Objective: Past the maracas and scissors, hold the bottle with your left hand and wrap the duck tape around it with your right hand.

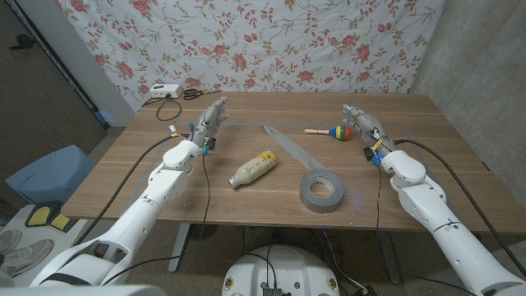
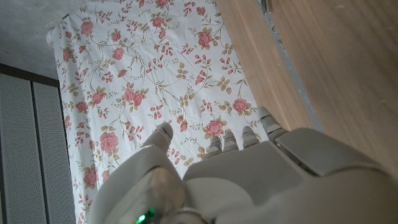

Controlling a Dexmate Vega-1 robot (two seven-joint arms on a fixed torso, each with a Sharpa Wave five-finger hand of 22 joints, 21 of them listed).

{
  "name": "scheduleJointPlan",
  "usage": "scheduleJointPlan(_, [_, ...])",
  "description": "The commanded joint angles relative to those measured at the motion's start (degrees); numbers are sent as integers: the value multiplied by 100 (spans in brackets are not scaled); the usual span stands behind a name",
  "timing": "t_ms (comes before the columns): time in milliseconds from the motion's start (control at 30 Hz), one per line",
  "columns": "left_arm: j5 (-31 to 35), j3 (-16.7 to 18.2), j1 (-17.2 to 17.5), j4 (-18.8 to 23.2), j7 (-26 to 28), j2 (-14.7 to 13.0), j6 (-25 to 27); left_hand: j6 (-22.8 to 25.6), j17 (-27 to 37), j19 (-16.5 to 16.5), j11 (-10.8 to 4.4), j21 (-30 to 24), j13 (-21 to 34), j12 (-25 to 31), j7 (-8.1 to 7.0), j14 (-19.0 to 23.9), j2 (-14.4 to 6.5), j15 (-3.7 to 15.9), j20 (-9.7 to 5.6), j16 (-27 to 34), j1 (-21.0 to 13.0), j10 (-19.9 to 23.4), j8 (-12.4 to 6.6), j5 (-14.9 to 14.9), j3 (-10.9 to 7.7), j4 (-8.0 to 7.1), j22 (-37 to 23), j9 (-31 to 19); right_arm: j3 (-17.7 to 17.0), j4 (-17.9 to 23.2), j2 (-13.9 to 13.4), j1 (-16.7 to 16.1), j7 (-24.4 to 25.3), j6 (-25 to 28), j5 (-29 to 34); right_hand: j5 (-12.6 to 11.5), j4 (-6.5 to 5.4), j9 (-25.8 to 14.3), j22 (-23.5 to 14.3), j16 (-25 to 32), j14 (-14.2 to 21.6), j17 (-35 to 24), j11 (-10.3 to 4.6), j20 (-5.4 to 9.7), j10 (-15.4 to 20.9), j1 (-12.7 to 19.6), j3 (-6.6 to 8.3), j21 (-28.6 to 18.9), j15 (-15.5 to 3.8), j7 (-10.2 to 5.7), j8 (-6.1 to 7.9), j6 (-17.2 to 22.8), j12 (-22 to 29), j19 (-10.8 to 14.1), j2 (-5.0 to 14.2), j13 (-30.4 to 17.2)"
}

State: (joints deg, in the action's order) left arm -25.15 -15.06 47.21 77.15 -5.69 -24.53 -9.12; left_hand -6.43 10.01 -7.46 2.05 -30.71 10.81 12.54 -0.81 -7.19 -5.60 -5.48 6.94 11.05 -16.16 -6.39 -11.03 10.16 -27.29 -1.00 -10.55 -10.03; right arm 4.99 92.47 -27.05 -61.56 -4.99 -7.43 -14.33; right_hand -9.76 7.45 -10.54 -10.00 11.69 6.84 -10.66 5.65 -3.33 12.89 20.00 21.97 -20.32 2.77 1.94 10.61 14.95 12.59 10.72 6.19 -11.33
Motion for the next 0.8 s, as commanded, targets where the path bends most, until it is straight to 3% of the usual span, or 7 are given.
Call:
scheduleJointPlan(33, [389, -97, 300, 881, 240, -387, 630, 91, 12, 82, -7, 10, 32, 61, 2, 88, 120, -2, 1, 54, -55, 43, -45, -1, 11, 109, -4, -19, -262, 936, -326, -675, 244, 560, 636, -39, 26, -17, -24, -9, -38, -8, 1, -30, -49, 16, 10, 24, 32, 9, 23, -1, -29, 10, -52, -20])
scheduleJointPlan(367, [788, -169, 685, 2061, 654, -989, 1676, 509, 31, 287, -31, 39, 55, 146, 6, 527, 391, -64, 149, 140, -289, 339, -141, -17, 58, 468, -7, -46, -403, 1439, -477, -1224, 338, 865, 1023, -34, 33, -19, -24, -16, -52, -12, -16, -42, -76, 1, -15, 48, 43, -16, 19, -20, -42, -7, -85, -22])
scheduleJointPlan(567, [1006, -243, 864, 2764, 741, -1401, 2341, 620, 44, 420, -73, 27, 69, 175, 24, 722, 463, -50, 197, 176, -356, 441, -150, -24, 74, 578, -13, -60, -518, 1639, -524, -1516, 330, 963, 1149, -33, 40, -19, -25, -22, -65, -13, -29, -53, -96, -5, -29, 59, 40, -20, 17, -33, -51, -9, -107, -23])
scheduleJointPlan(800, [1256, -314, 1059, 3508, 786, -1854, 2980, 615, 60, 473, 48, 49, 92, 209, 125, 787, 586, -3, 212, 168, -477, 549, -128, -15, 91, 733, -17, -75, -724, 1681, -429, -1886, 376, 762, 1158, -33, 49, -21, -25, -25, -70, -14, -38, -57, -106, -9, -47, 74, 42, -24, 16, -47, -55, -8, -133, -25])
